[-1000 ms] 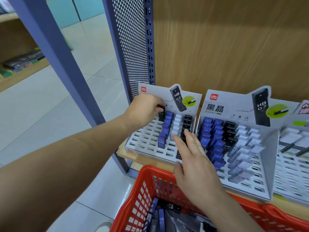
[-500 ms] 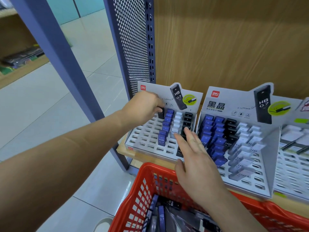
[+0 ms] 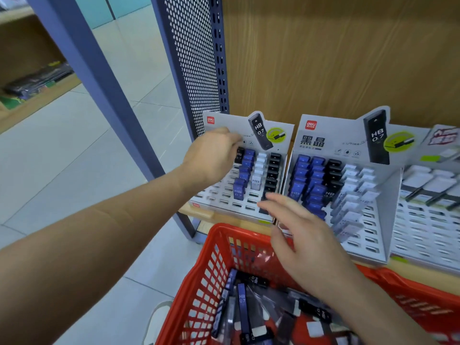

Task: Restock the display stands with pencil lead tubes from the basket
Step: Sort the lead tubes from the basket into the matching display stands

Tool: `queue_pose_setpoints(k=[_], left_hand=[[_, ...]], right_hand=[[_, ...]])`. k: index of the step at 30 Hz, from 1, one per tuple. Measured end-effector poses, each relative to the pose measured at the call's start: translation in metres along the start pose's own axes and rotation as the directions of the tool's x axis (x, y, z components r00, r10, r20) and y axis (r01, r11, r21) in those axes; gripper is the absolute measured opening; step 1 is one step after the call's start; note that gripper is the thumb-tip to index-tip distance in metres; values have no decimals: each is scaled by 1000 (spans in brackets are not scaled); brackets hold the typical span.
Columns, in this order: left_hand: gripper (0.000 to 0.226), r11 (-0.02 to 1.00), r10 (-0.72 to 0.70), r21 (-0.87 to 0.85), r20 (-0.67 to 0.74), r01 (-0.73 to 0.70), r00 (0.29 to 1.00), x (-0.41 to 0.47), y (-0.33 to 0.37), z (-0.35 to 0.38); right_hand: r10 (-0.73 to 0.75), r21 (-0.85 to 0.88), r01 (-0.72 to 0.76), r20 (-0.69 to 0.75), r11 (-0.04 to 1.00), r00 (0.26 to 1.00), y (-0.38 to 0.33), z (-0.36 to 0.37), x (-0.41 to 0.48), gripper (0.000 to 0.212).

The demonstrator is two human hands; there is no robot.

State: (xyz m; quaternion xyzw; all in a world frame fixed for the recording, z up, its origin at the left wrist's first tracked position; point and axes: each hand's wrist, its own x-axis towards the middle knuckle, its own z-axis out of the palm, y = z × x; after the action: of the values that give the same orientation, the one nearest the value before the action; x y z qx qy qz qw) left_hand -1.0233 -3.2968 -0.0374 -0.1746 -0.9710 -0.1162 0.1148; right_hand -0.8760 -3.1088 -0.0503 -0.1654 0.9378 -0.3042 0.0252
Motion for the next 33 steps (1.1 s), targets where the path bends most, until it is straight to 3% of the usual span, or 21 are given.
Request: queue_pose_setpoints(k=[2, 4, 9, 13, 17, 19, 21, 24, 27, 31, 33], left_hand=[[30, 999, -20, -52, -40, 18, 999, -17, 15, -18], [27, 996, 12, -84, -30, -15, 999, -41, 34, -36], [28, 989, 128, -108, 282, -101, 951, -118, 82, -29], [28, 966, 252, -79, 528, -248, 811, -181, 95, 34], [32, 962, 130, 42, 799, -270, 587, -241, 99, 104], [41, 968, 64, 64, 869, -241, 490, -259, 107, 131], [55, 974, 54, 49, 899, -222, 435, -268, 118, 148], [80, 981, 99, -18, 900, -192, 425, -285, 138, 165], [107, 987, 92, -26, 898, -159, 430, -303, 155, 171], [113, 948, 126, 7, 910, -318, 396, -303, 160, 174], [110, 949, 165, -37, 903, -312, 397, -301, 156, 174]], right_hand=[[29, 26, -29, -8, 999, 1000, 6, -10, -12, 33], [102, 13, -104, 95, 994, 990, 15, -18, -23, 28], [288, -227, -215, 369, 950, 884, 77, -3, -61, 27], [429, -292, -327, 433, 899, 793, 132, 40, -111, 33], [538, -323, -431, 545, 843, 643, 157, 71, -173, 50], [572, -403, -407, 612, 820, 546, 164, 83, -200, 75], [602, -501, -334, 639, 798, 480, 159, 91, -219, 102], [605, -568, -238, 640, 788, 474, 145, 105, -232, 121], [580, -586, -195, 594, 787, 557, 133, 123, -241, 105], [528, -554, -196, 538, 809, 657, 124, 141, -250, 90], [492, -506, -217, 507, 835, 708, 123, 145, -251, 81]])
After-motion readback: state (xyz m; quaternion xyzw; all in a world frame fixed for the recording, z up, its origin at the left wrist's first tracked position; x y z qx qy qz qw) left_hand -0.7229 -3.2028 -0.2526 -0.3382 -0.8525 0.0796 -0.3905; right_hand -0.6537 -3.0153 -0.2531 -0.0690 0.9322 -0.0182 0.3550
